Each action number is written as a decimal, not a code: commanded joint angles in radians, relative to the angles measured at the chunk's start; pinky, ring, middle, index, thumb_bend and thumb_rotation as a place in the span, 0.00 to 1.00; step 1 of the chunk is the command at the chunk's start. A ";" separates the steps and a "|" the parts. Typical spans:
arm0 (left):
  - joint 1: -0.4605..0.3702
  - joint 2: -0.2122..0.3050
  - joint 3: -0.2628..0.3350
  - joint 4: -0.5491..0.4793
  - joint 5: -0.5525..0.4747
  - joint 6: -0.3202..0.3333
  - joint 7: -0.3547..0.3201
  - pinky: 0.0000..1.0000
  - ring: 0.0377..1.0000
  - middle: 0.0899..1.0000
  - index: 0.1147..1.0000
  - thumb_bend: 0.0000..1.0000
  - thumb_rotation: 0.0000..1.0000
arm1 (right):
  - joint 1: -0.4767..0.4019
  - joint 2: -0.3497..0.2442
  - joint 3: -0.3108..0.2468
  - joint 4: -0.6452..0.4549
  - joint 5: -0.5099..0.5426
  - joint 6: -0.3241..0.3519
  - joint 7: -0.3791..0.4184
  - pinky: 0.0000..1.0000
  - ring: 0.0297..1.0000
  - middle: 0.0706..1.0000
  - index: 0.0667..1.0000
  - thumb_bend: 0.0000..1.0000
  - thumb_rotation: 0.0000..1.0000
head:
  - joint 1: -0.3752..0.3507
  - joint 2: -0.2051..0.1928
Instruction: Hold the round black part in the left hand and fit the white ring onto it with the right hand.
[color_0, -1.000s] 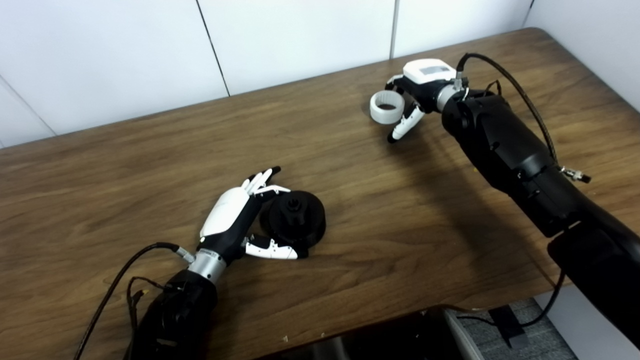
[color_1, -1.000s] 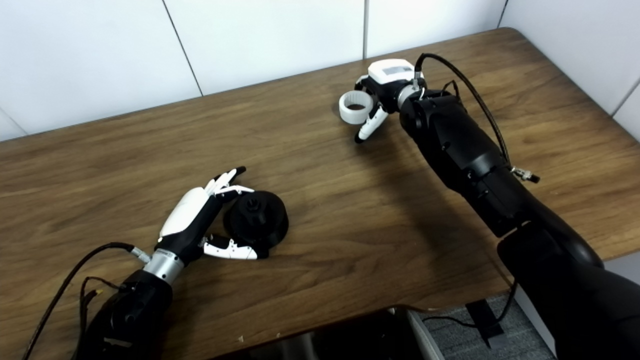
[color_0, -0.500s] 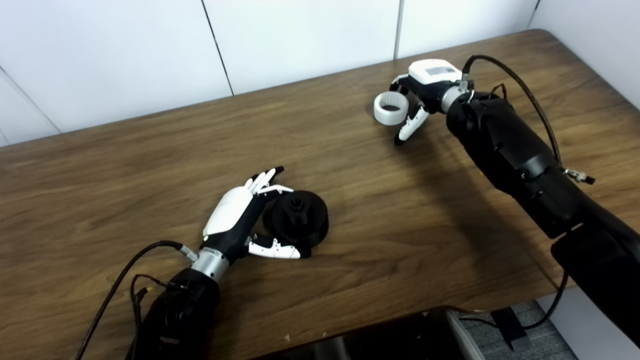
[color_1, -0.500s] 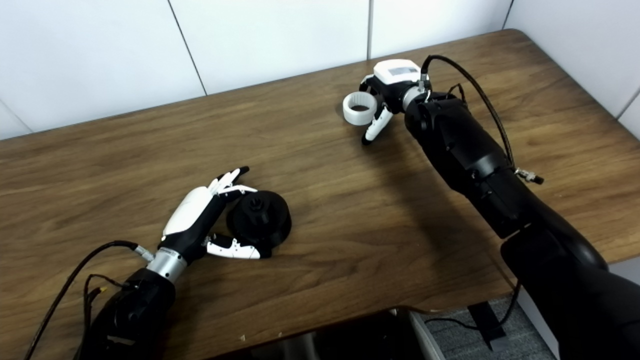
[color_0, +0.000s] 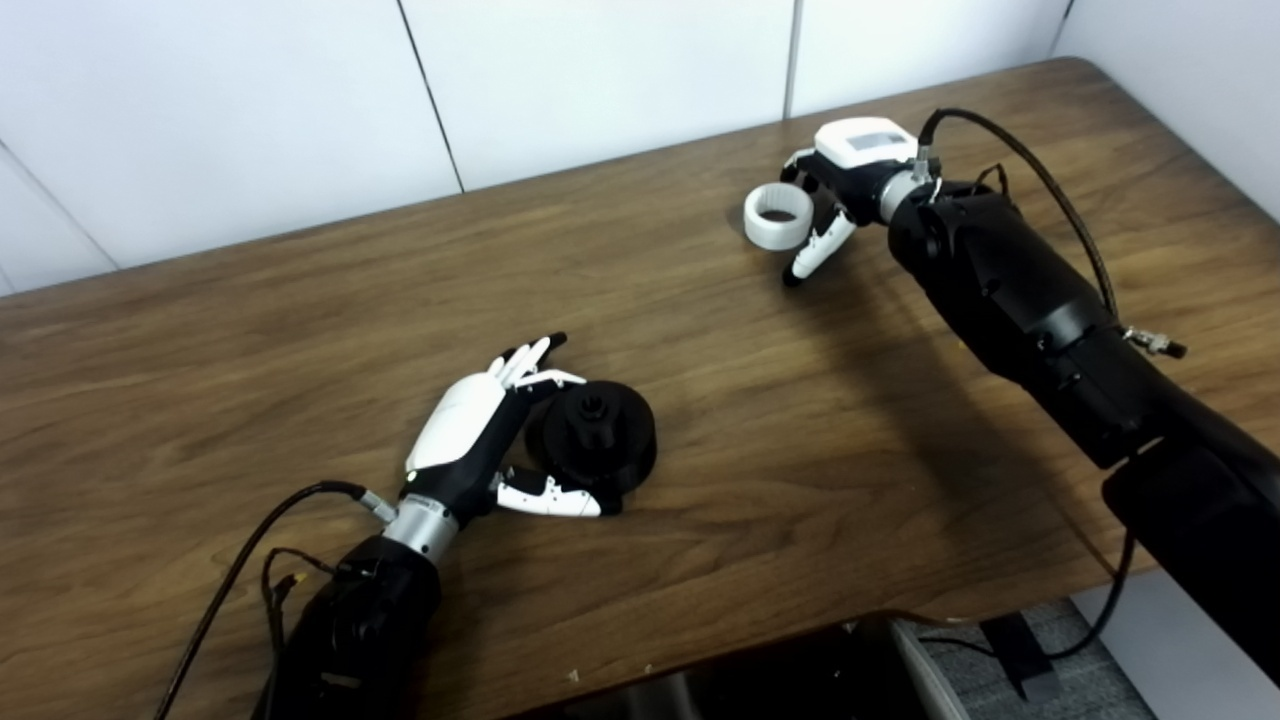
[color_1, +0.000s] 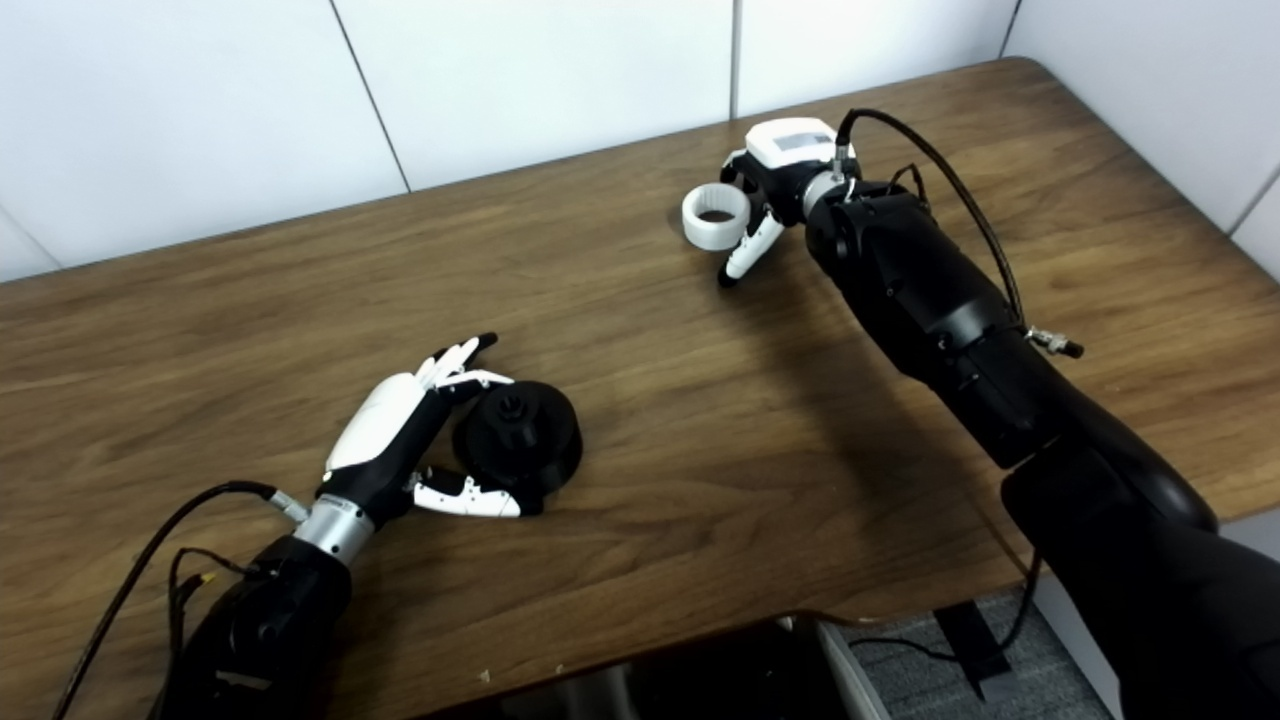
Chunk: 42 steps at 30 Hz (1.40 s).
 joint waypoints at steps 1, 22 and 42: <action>-0.005 -0.003 -0.004 -0.017 0.010 0.015 -0.017 1.00 1.00 1.00 0.63 1.00 0.35 | -0.058 0.008 0.004 0.000 -0.006 -0.004 -0.036 0.86 0.83 0.74 0.81 0.84 0.39 | -0.002 0.003; 0.000 -0.002 -0.008 -0.021 0.011 0.017 -0.014 1.00 1.00 1.00 0.63 1.00 0.36 | -0.061 0.029 0.015 0.019 -0.002 -0.003 -0.071 0.83 0.79 0.70 0.79 0.81 0.38 | 0.008 0.013; 0.007 0.004 -0.003 -0.029 0.006 0.015 -0.017 1.00 1.00 1.00 0.63 1.00 0.37 | -0.039 0.034 -0.003 0.020 0.026 -0.012 -0.166 0.81 0.73 0.61 0.66 0.72 0.19 | 0.011 0.017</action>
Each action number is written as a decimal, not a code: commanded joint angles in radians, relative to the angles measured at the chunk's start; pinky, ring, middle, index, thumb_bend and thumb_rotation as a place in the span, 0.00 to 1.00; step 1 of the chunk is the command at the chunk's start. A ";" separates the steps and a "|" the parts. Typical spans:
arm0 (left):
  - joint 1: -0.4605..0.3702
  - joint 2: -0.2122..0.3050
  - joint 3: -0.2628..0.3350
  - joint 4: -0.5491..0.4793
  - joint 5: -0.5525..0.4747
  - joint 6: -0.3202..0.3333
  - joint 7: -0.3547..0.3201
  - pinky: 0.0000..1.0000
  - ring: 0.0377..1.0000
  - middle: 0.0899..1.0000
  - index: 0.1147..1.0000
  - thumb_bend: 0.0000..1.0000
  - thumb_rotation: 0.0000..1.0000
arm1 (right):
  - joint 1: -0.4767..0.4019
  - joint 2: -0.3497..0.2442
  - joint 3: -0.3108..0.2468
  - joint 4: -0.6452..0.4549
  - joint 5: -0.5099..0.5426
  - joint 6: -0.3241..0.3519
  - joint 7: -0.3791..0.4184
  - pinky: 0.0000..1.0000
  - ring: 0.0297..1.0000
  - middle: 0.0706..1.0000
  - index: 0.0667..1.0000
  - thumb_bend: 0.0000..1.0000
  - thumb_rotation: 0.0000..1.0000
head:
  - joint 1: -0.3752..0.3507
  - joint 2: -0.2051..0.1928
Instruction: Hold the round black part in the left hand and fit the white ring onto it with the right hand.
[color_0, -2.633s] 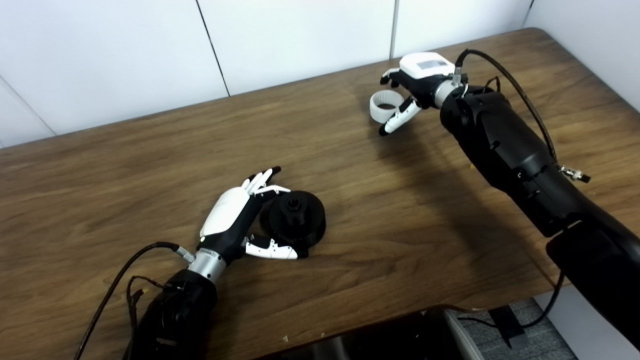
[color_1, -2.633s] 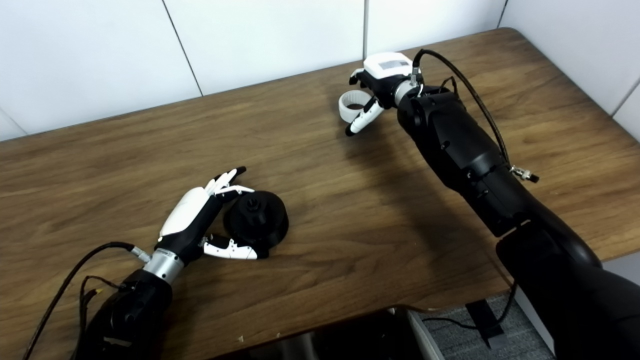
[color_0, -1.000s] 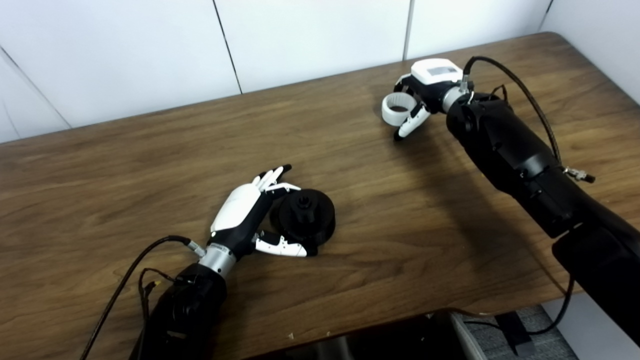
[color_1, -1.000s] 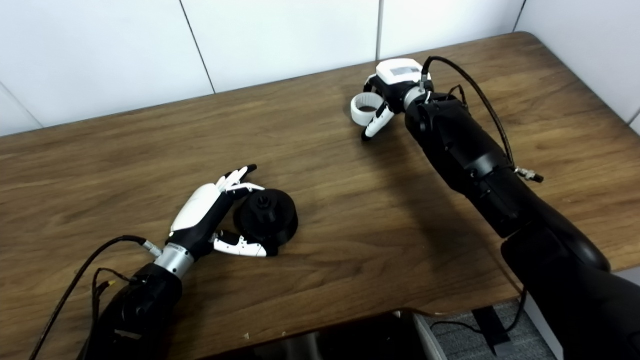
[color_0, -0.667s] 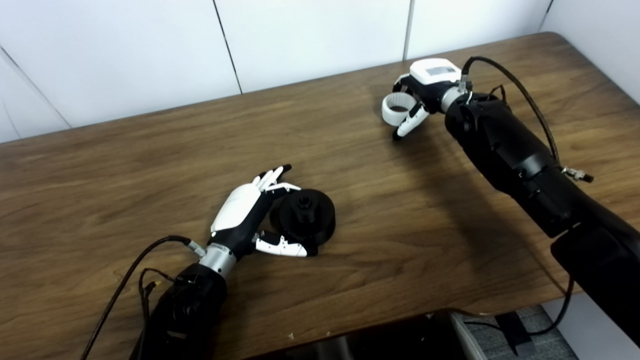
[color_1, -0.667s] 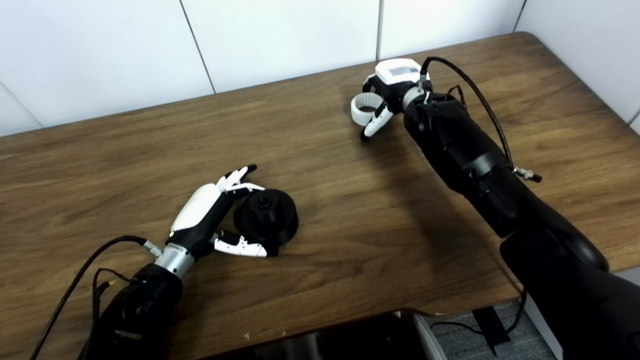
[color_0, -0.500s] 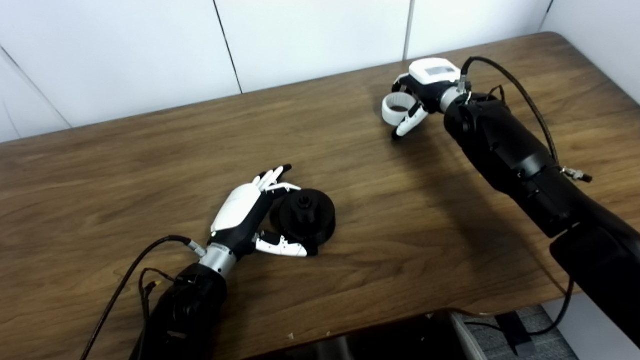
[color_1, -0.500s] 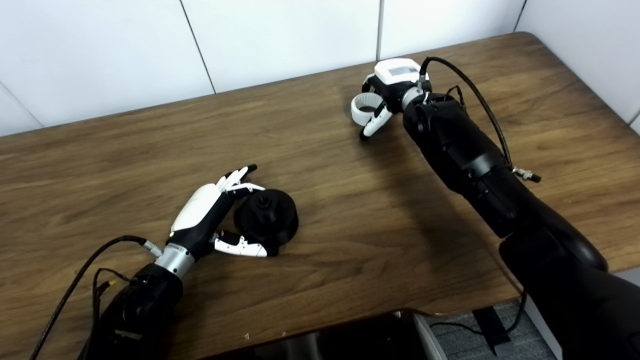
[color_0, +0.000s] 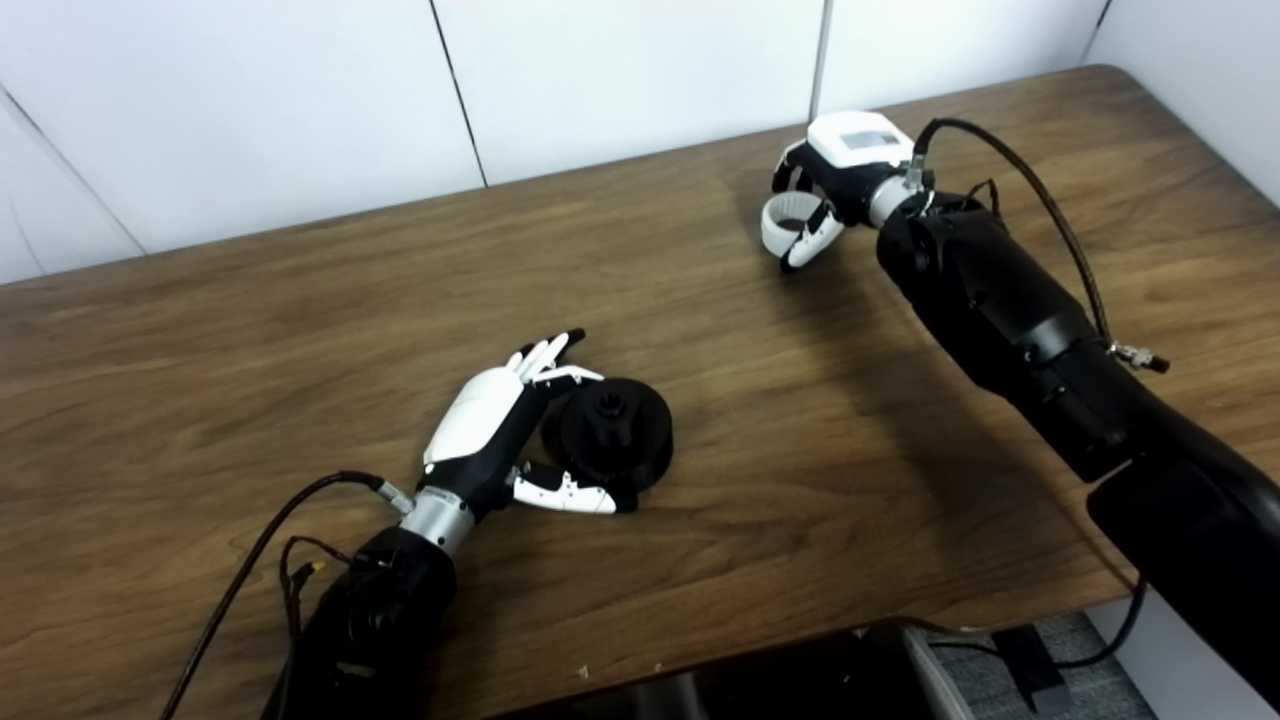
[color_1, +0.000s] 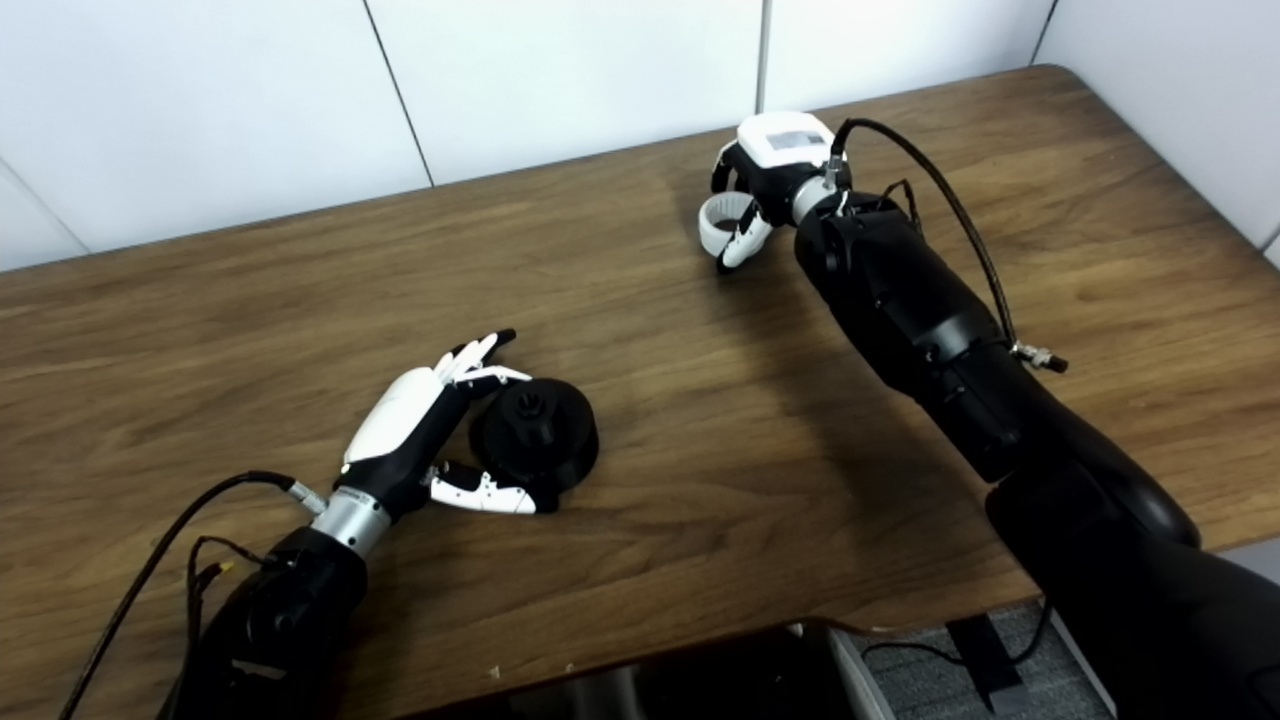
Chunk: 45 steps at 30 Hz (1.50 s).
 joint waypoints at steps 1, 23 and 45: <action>0.003 0.008 -0.003 -0.019 0.004 0.002 -0.018 1.00 1.00 1.00 0.63 1.00 0.37 | -0.033 -0.016 -0.009 -0.014 -0.003 -0.008 -0.030 0.81 0.73 0.60 0.65 0.72 0.19 | -0.001 0.002; -0.001 0.010 0.001 -0.019 0.003 0.000 -0.019 1.00 1.00 1.00 0.63 1.00 0.37 | -0.028 -0.034 -0.009 0.000 0.011 -0.030 -0.076 0.93 0.73 0.54 0.48 0.55 0.14 | -0.001 0.005; -0.005 0.006 0.000 -0.017 0.011 0.007 -0.019 1.00 1.00 1.00 0.62 1.00 0.35 | -0.017 -0.048 -0.035 -0.054 0.029 -0.040 -0.098 0.94 0.69 0.43 0.48 0.53 0.01 | 0.009 0.007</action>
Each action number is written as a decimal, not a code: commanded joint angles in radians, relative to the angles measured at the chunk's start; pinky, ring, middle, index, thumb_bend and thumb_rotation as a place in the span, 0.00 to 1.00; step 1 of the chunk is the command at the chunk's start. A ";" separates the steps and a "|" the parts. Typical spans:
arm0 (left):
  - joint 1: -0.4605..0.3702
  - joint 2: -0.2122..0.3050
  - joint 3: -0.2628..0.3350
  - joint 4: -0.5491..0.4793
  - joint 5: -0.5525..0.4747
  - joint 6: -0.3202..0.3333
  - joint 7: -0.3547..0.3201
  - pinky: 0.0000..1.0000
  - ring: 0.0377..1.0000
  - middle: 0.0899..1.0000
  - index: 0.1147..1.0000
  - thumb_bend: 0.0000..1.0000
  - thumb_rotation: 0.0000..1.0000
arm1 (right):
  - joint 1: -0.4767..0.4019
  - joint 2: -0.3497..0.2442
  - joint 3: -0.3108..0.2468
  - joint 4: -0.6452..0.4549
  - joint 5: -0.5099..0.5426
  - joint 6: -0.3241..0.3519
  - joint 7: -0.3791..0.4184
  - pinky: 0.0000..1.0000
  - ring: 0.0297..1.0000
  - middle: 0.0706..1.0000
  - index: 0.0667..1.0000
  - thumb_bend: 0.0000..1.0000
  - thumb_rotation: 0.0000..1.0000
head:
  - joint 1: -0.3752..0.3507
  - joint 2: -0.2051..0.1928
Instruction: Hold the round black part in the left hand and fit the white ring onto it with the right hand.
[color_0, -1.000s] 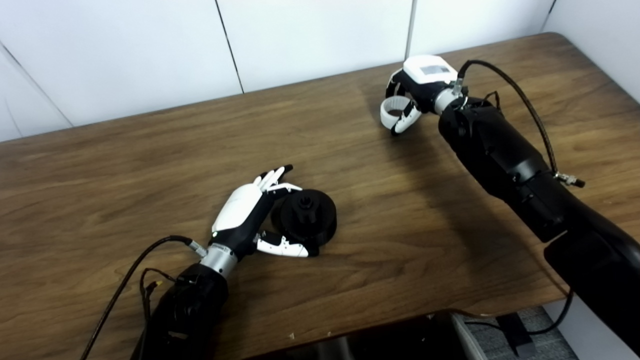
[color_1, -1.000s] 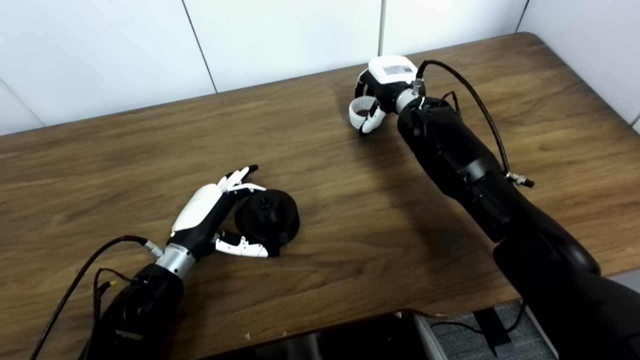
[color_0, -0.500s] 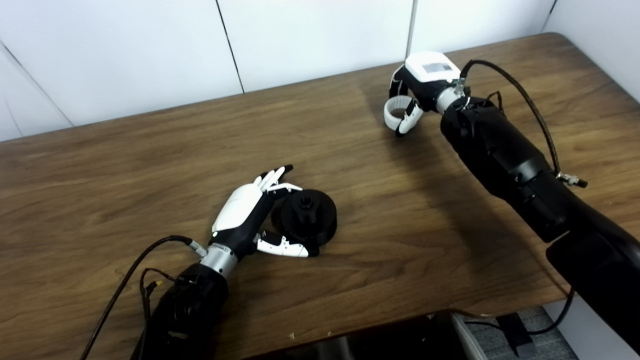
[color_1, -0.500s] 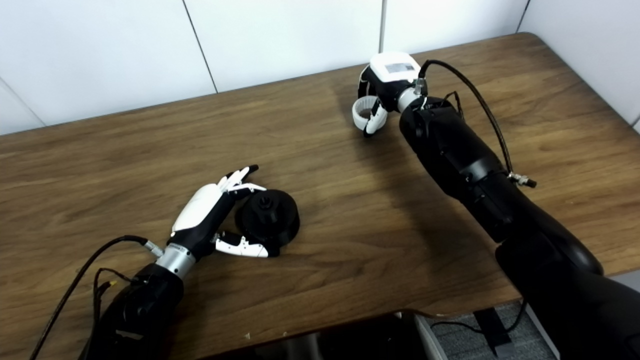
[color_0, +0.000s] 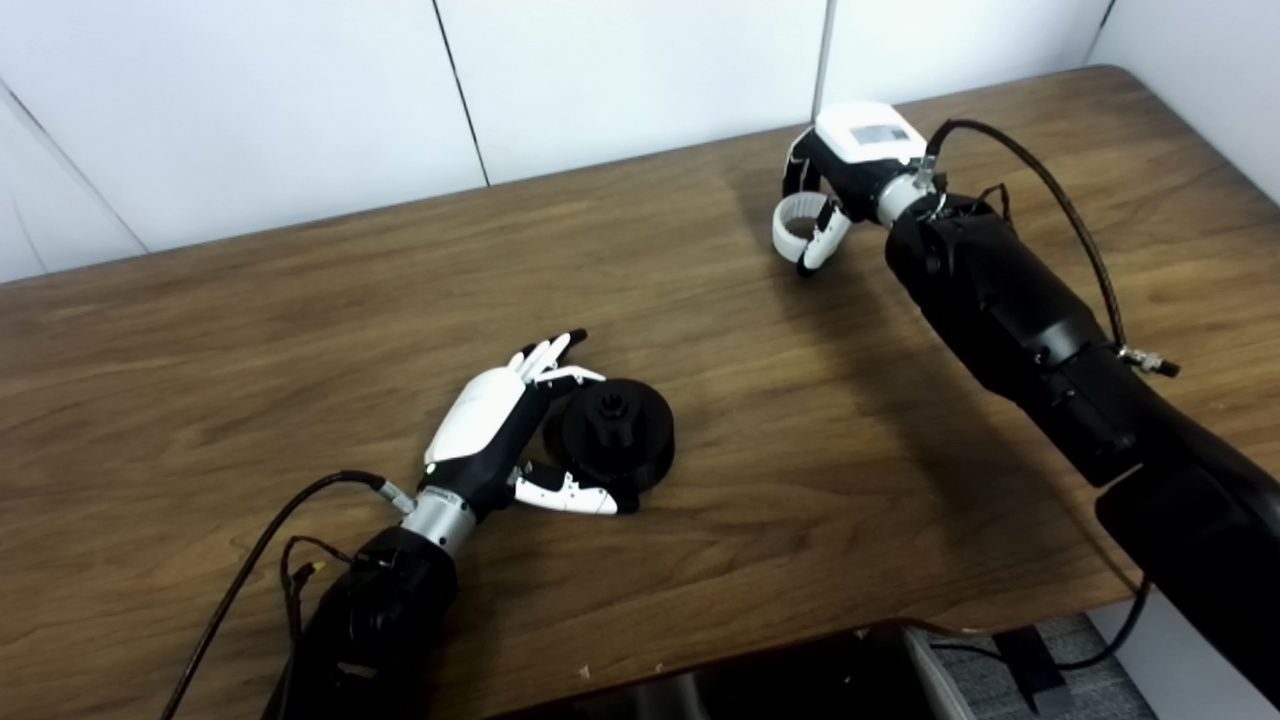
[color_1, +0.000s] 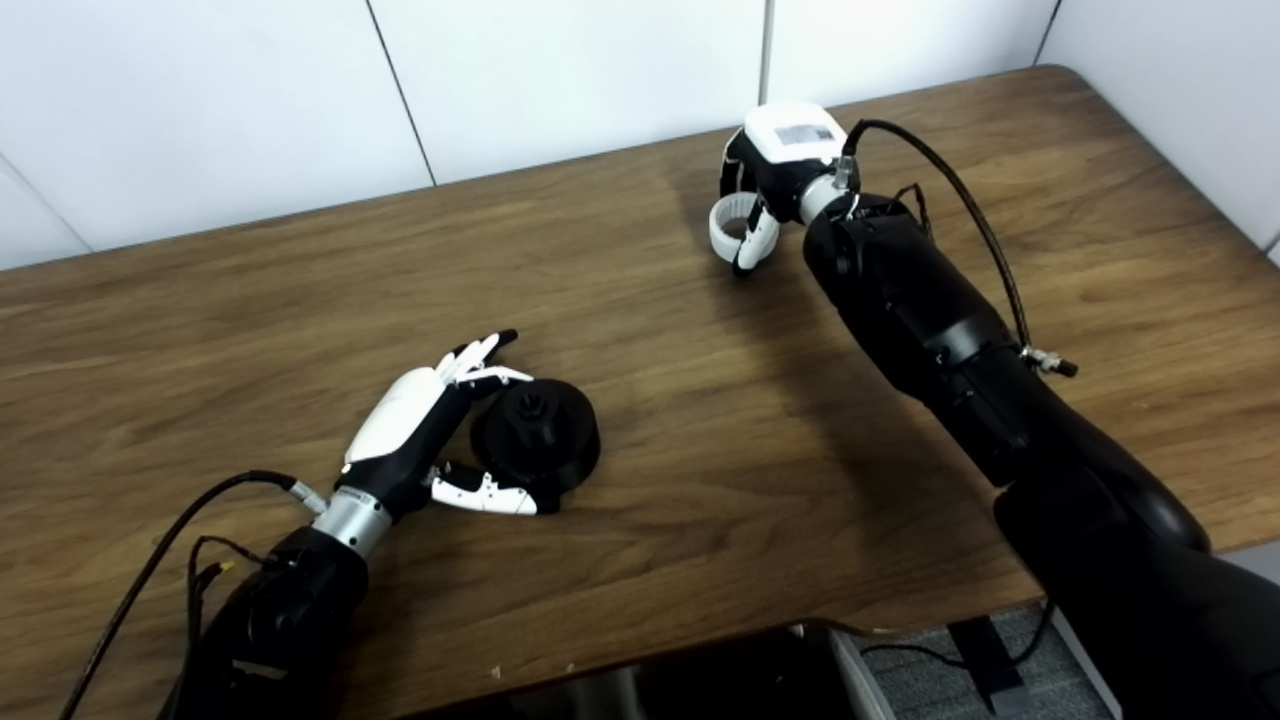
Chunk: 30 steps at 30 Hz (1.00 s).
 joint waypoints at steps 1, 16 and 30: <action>-0.006 0.008 0.000 -0.009 0.007 0.002 -0.013 1.00 1.00 1.00 0.62 1.00 0.35 | -0.033 -0.030 -0.029 -0.051 0.001 -0.003 -0.020 0.94 0.69 0.42 0.48 0.53 0.01 | 0.000 0.001; -0.005 0.010 -0.001 -0.005 0.010 0.003 -0.015 1.00 1.00 1.00 0.63 1.00 0.38 | -0.026 -0.054 -0.078 -0.224 -0.023 0.048 0.033 0.96 0.69 0.42 0.48 0.53 0.01 | -0.001 0.004; -0.010 0.006 0.001 0.002 0.008 -0.001 -0.011 1.00 1.00 1.00 0.63 1.00 0.35 | -0.032 -0.069 -0.106 -0.323 -0.043 0.033 0.076 1.00 0.67 0.43 0.48 0.53 0.01 | 0.011 0.006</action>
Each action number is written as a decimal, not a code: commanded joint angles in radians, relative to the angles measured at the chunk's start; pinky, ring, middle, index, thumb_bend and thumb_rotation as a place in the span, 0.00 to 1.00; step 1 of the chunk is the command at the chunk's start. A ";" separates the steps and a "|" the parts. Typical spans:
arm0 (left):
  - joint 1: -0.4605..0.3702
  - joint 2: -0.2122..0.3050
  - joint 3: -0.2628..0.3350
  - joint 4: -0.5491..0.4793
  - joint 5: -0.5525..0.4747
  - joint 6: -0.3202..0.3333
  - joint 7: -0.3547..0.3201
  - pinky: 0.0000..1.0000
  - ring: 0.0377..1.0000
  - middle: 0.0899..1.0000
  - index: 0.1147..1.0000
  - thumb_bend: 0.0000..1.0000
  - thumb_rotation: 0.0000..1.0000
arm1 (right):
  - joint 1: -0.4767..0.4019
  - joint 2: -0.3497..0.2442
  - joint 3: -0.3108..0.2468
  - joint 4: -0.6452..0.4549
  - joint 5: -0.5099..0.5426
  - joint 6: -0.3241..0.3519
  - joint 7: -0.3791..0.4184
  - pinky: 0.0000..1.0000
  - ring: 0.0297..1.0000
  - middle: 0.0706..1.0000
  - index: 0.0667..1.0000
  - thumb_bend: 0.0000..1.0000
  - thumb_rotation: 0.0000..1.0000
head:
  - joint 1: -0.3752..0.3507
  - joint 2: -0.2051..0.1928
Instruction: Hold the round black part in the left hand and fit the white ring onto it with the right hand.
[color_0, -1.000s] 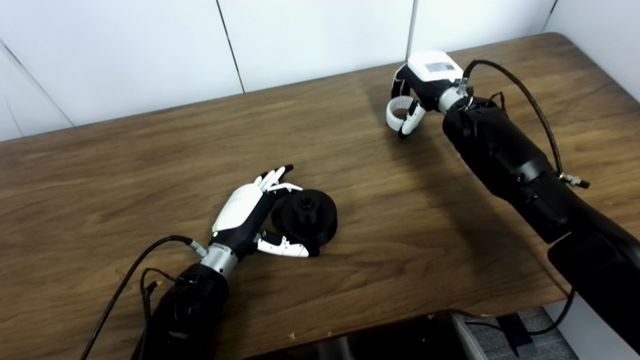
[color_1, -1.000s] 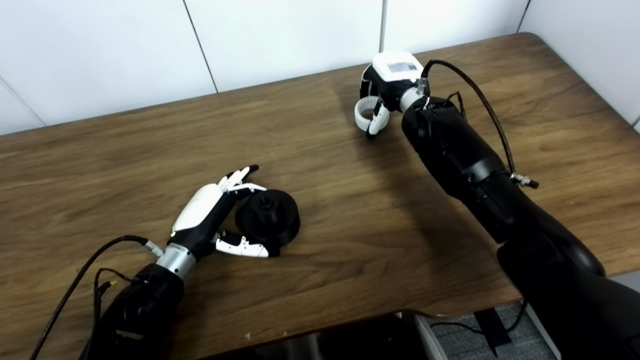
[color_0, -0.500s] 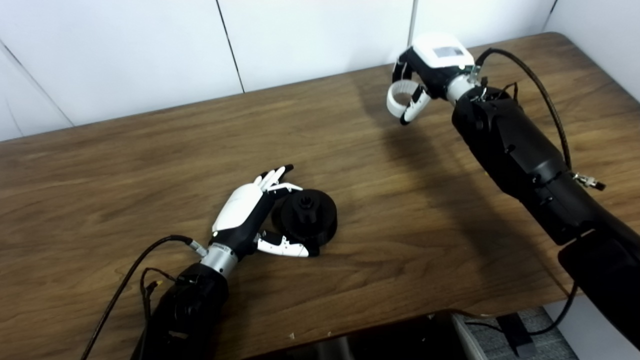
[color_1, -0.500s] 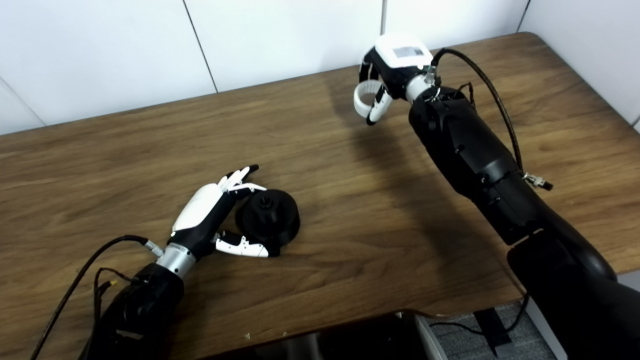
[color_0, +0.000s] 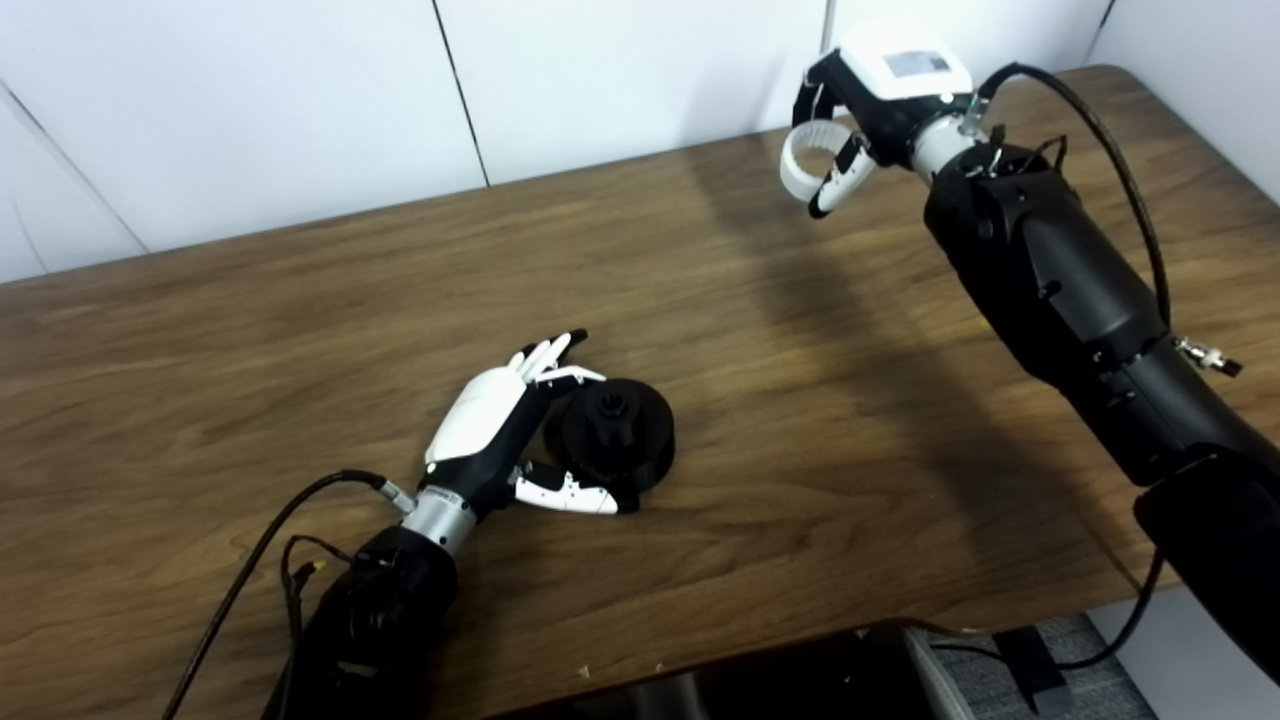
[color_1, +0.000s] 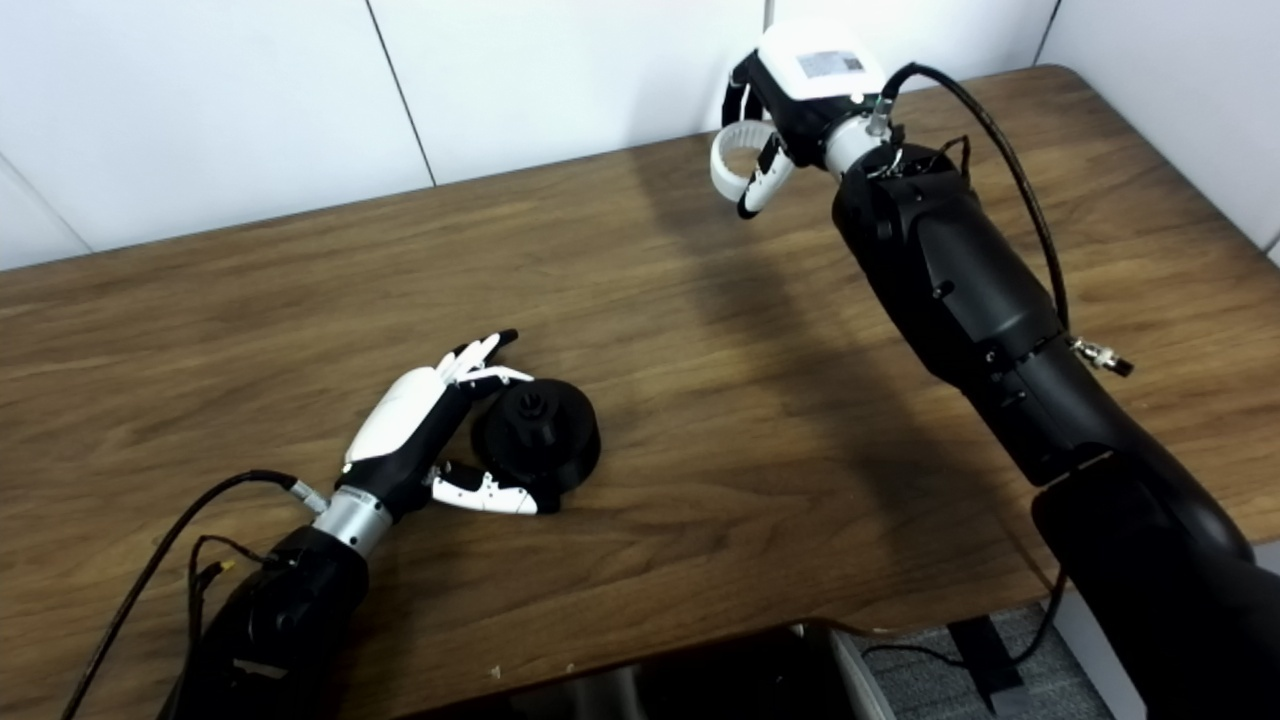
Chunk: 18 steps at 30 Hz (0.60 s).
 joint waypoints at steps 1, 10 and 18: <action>-0.011 0.005 -0.001 0.001 0.007 0.002 -0.012 1.00 1.00 1.00 0.63 1.00 0.35 | -0.048 -0.024 -0.026 -0.048 -0.005 -0.007 -0.015 1.00 0.67 0.43 0.48 0.53 0.01 | 0.004 0.001; -0.018 -0.016 -0.013 0.005 0.026 0.009 -0.003 1.00 1.00 1.00 0.62 1.00 0.34 | -0.030 -0.031 -0.047 -0.069 0.004 -0.033 -0.019 0.96 0.67 0.43 0.48 0.53 0.01 | 0.105 0.010; -0.025 -0.033 -0.017 0.005 0.046 0.021 0.000 1.00 1.00 1.00 0.62 1.00 0.35 | -0.028 -0.044 -0.047 -0.068 0.005 -0.032 0.004 0.99 0.70 0.43 0.48 0.53 0.01 | 0.147 0.014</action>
